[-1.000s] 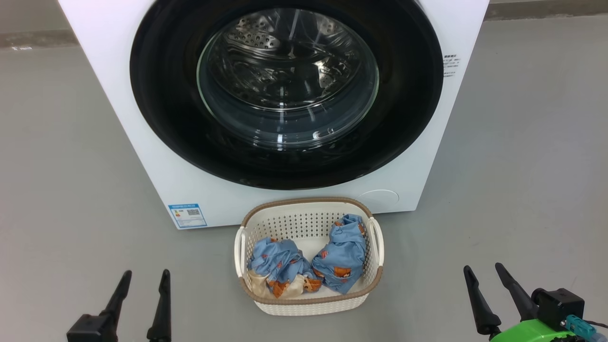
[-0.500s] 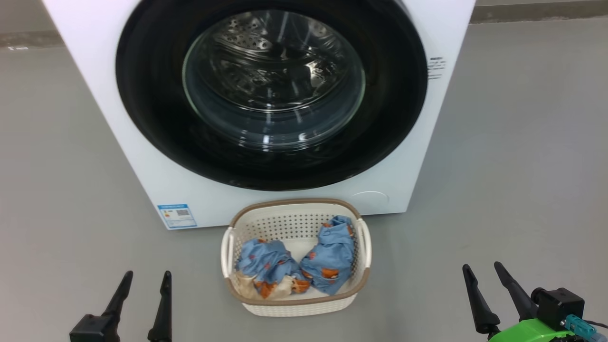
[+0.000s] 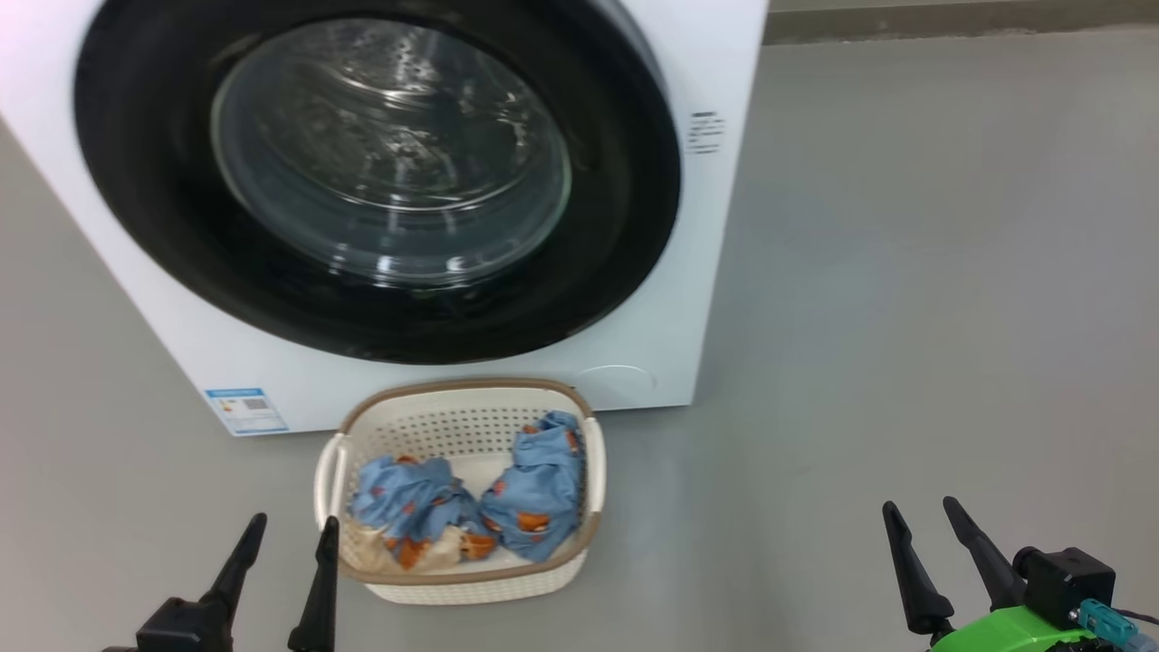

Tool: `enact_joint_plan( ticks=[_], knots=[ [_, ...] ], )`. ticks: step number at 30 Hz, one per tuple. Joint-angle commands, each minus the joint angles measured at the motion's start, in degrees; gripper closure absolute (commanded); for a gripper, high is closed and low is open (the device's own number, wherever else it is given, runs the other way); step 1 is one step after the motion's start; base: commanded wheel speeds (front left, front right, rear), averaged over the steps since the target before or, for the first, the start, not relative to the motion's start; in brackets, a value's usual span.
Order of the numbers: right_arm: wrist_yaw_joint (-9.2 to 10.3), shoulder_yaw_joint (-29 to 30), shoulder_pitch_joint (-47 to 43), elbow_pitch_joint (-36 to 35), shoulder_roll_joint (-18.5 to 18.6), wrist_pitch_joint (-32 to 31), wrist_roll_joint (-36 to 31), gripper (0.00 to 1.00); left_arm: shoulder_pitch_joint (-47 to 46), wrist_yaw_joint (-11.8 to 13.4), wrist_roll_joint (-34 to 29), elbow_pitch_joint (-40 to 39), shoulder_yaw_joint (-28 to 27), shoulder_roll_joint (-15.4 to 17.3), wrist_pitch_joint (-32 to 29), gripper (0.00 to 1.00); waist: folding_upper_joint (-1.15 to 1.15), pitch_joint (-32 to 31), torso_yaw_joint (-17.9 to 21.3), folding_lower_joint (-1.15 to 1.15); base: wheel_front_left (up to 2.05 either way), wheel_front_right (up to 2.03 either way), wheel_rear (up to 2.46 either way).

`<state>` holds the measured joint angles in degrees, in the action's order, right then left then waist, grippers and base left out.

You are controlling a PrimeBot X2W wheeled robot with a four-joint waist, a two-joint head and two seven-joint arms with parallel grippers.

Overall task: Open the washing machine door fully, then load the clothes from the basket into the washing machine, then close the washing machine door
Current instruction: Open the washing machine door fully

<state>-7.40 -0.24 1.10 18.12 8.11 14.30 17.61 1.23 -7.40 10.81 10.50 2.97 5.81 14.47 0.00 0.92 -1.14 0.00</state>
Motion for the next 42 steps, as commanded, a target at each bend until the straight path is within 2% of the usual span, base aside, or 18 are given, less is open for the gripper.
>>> enact_joint_plan(
  ticks=[1,7,18,19,21,24,29,33,42],
  knots=[
    [-0.09,-1.2,0.7,-1.5,0.5,0.7,-0.6,0.00,-1.0,-0.1,-0.3,-1.7,-2.0,0.6,0.5,0.00,0.00,0.1,0.0,0.00,1.23,1.23,-2.46],
    [-0.09,-1.0,0.9,-1.6,0.4,0.7,-0.5,0.00,-1.1,-0.1,3.5,-2.8,-2.6,0.0,0.5,0.00,0.00,0.4,0.1,0.00,1.11,1.11,-2.22],
    [-0.09,-1.1,1.6,-1.4,0.3,0.7,-0.1,0.02,-1.0,-0.1,3.8,-3.4,-2.2,-0.1,0.5,0.00,0.00,0.8,-0.1,0.00,0.41,0.41,-0.82],
    [-0.09,-1.3,1.9,-1.4,0.3,0.7,0.2,0.56,-1.0,-0.1,3.9,-3.5,-2.1,-0.2,0.5,0.00,0.00,0.9,-0.2,0.00,0.00,0.00,0.00],
    [-0.09,-1.8,2.6,-1.6,0.3,0.7,1.0,1.00,-1.1,-0.1,4.1,-3.6,-1.9,-0.4,0.5,0.00,0.00,1.1,-0.3,0.00,0.00,0.00,0.00],
    [-0.09,-2.0,3.9,-1.9,-0.1,0.7,2.5,1.00,-1.1,-0.1,4.2,-3.7,-1.8,-0.5,0.5,0.00,0.00,1.3,-0.4,0.00,0.00,0.00,0.00],
    [-0.09,-2.5,9.1,-3.0,-1.9,0.7,9.2,1.00,-1.4,-0.1,5.0,-3.8,-1.0,-0.9,0.5,0.00,0.00,2.0,-0.8,0.00,0.00,0.00,0.00],
    [-0.09,-2.4,14.7,-4.0,-3.2,0.7,15.2,1.00,-2.2,-0.1,5.3,-4.0,-0.4,-1.0,0.5,0.00,0.00,3.0,-1.5,0.00,0.00,0.00,0.00],
    [-0.09,-3.5,29.8,-2.6,-3.1,0.7,22.9,1.00,-4.7,-0.1,6.1,-4.5,1.8,-0.7,0.5,0.00,0.00,6.5,-4.4,0.00,0.00,0.00,0.00]
  ],
)
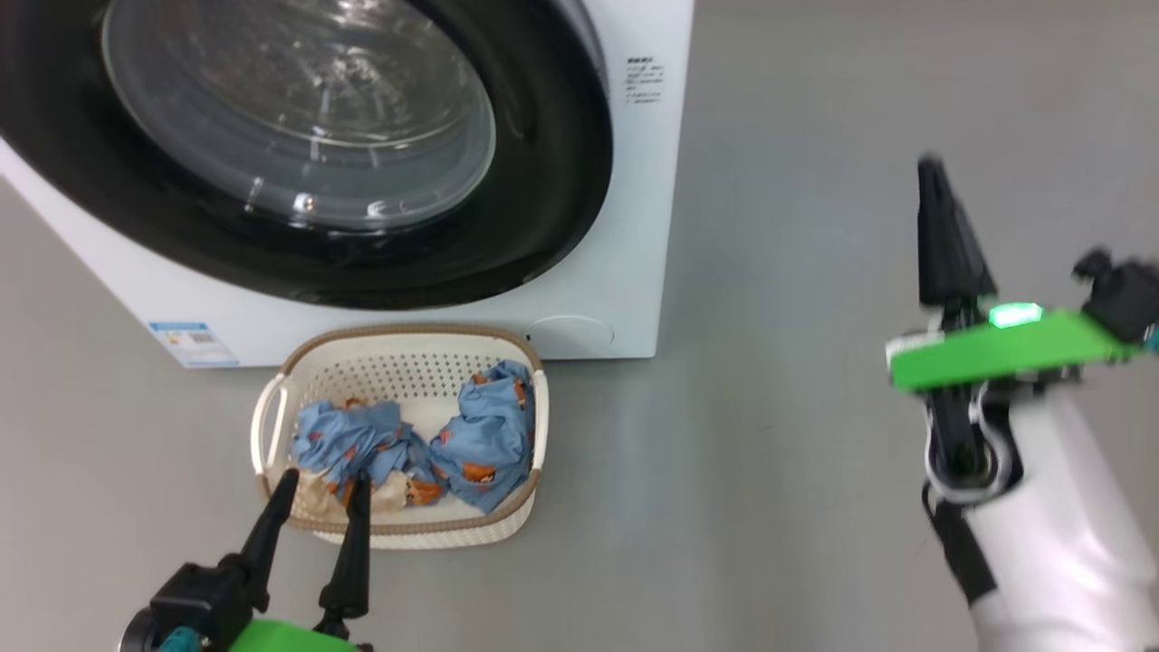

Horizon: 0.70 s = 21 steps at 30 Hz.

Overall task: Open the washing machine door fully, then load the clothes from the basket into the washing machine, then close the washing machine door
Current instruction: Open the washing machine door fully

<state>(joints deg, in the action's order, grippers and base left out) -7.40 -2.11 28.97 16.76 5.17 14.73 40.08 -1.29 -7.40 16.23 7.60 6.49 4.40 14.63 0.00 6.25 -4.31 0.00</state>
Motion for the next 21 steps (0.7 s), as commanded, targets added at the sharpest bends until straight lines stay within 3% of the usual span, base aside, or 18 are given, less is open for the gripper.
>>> enact_joint_plan(
  ticks=[1,6,12,21],
  knots=[
    [-0.09,-1.9,3.5,-0.9,0.1,0.3,1.2,1.00,-2.6,-0.1,0.7,-1.7,-1.5,0.7,0.4,0.00,0.00,1.6,-1.6,0.00,0.00,0.00,0.00],
    [-0.09,-4.2,11.4,1.6,1.8,0.3,8.8,1.00,-4.5,-0.1,1.1,-1.8,-0.2,0.4,0.4,0.00,0.00,3.9,-3.9,0.00,0.00,0.00,0.00],
    [-0.09,-9.3,18.9,3.9,6.6,-0.5,24.6,1.00,-6.9,-0.1,2.0,-1.7,1.3,-0.1,0.4,0.00,0.00,6.9,-7.0,0.00,0.00,0.00,0.00],
    [-0.09,-14.8,27.1,4.2,13.9,-16.6,44.9,1.00,-10.3,-0.1,3.1,-1.9,2.5,-0.8,0.4,0.00,0.00,12.3,-10.5,0.00,0.00,0.00,0.00]
  ],
)
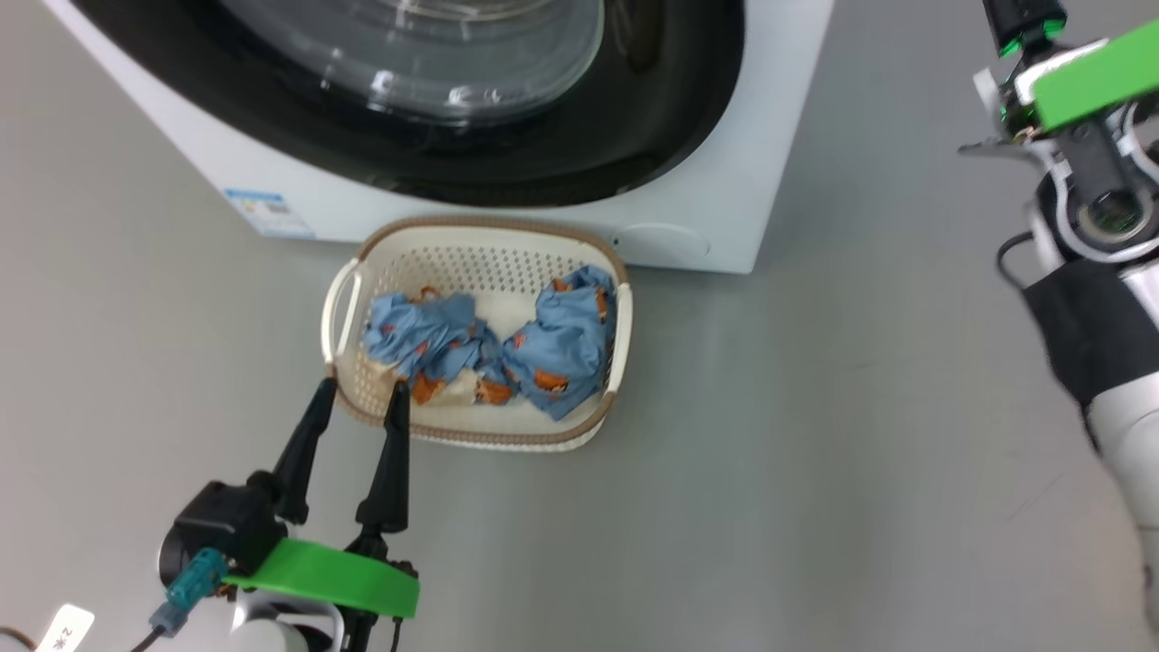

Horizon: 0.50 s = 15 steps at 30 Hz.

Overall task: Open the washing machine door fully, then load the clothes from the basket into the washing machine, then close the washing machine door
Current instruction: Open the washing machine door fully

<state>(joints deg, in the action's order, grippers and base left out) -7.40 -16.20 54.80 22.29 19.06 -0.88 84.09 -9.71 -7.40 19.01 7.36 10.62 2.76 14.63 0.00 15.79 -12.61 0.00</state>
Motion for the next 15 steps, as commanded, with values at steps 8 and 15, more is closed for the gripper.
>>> enact_joint_plan(
  ticks=[8,15],
  knots=[
    [-0.09,-2.5,6.1,1.7,3.7,-14.5,7.1,1.00,-4.0,-0.1,1.1,-2.0,-0.1,0.3,0.4,0.00,0.00,6.4,-4.4,0.00,0.00,0.00,0.00],
    [-0.09,-3.0,11.1,6.1,5.6,-22.2,8.1,1.00,-6.1,-0.1,2.1,-2.7,1.4,0.2,0.4,0.00,0.00,10.2,-6.3,0.00,0.00,0.00,0.00]
  ],
)
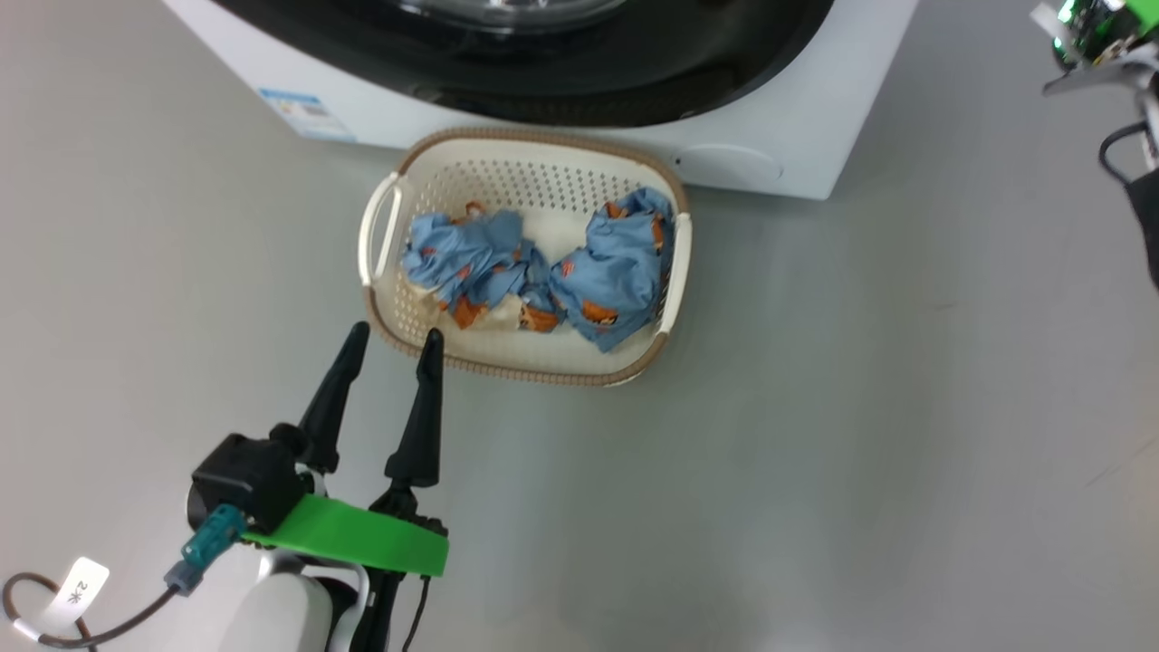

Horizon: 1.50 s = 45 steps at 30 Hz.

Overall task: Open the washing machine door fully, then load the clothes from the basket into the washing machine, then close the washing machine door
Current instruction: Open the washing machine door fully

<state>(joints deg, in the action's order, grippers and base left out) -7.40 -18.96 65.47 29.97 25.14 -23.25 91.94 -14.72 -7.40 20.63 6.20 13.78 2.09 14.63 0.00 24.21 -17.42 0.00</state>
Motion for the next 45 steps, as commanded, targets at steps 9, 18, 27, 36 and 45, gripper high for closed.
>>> enact_joint_plan(
  ticks=[9,18,27,36,45],
  knots=[
    [-0.09,-1.6,7.7,2.2,-0.5,-4.3,-1.3,1.00,-3.3,-0.1,3.2,-2.9,-0.5,0.8,0.4,0.00,0.00,6.5,-3.4,0.00,0.00,0.00,0.00],
    [-0.09,-3.5,11.1,4.5,-0.7,-4.9,-3.6,1.00,-4.2,-0.1,4.5,-3.5,0.4,0.8,0.4,0.00,0.00,8.4,-4.5,0.00,0.00,0.00,0.00],
    [-0.09,-5.9,9.4,3.8,-1.6,-6.4,-3.7,1.00,-4.5,-0.1,4.7,-2.8,1.3,0.8,0.4,0.00,0.00,6.9,-4.9,0.00,0.00,0.00,0.00],
    [-0.09,-9.3,3.3,0.2,-2.5,-8.2,-3.6,1.00,-3.1,-0.1,3.3,-2.1,0.5,0.8,0.4,0.00,0.00,3.4,-3.6,0.00,0.00,0.00,0.00],
    [-0.09,-13.1,-4.1,-5.8,-4.1,-8.9,-3.0,1.00,-0.4,-0.1,1.5,-1.4,-0.8,0.8,0.4,0.00,0.00,-0.9,-2.1,0.00,0.00,0.00,0.00]
  ],
)
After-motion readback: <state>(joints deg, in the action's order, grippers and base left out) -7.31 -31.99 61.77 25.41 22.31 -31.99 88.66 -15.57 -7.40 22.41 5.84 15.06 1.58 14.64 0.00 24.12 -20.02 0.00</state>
